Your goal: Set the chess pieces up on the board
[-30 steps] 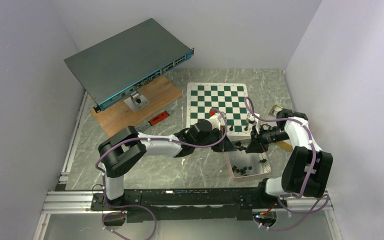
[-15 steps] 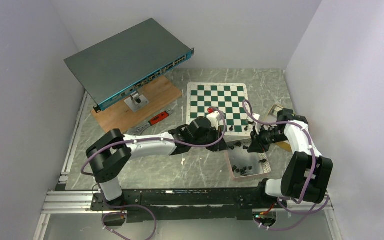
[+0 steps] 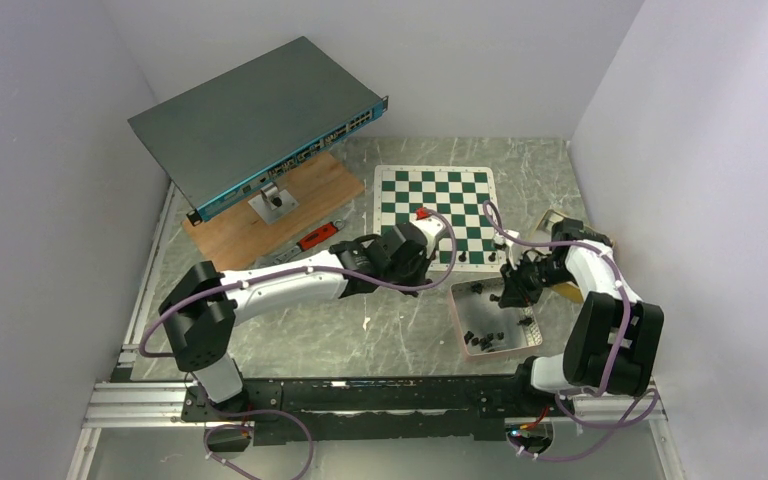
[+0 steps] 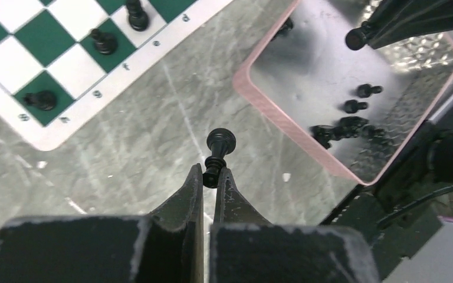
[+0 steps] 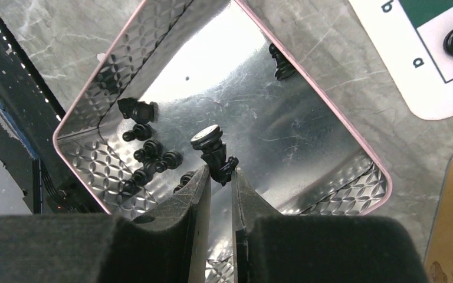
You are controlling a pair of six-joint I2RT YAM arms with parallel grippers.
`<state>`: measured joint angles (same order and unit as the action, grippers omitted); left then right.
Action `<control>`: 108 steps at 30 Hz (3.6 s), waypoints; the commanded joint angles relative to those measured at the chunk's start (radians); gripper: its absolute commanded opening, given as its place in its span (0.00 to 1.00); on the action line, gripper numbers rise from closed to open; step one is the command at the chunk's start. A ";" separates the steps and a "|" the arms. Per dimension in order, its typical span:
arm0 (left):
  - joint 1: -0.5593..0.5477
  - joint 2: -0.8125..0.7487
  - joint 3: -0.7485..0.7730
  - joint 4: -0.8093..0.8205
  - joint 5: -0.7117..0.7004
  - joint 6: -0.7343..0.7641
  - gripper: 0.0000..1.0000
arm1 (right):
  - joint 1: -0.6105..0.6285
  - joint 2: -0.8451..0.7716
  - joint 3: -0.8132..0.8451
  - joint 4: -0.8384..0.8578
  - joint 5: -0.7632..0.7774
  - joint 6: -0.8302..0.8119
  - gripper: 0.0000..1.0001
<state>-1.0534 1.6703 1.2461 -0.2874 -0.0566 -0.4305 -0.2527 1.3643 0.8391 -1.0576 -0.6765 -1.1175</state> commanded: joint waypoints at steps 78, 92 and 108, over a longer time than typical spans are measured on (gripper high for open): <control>-0.002 0.676 0.897 -0.428 -0.100 1.218 0.05 | -0.243 0.004 0.038 -0.085 -0.164 -0.067 0.36; 0.007 0.711 0.903 -0.413 -0.069 1.227 0.06 | -0.247 0.010 0.038 -0.088 -0.166 -0.071 0.35; 0.012 0.730 0.903 -0.397 -0.060 1.223 0.11 | -0.248 0.013 0.037 -0.091 -0.166 -0.075 0.35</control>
<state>-1.0420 2.3917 2.1090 -0.7090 -0.1432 0.7742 -0.4946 1.3861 0.8459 -1.1282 -0.7952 -1.1606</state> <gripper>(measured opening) 0.110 0.352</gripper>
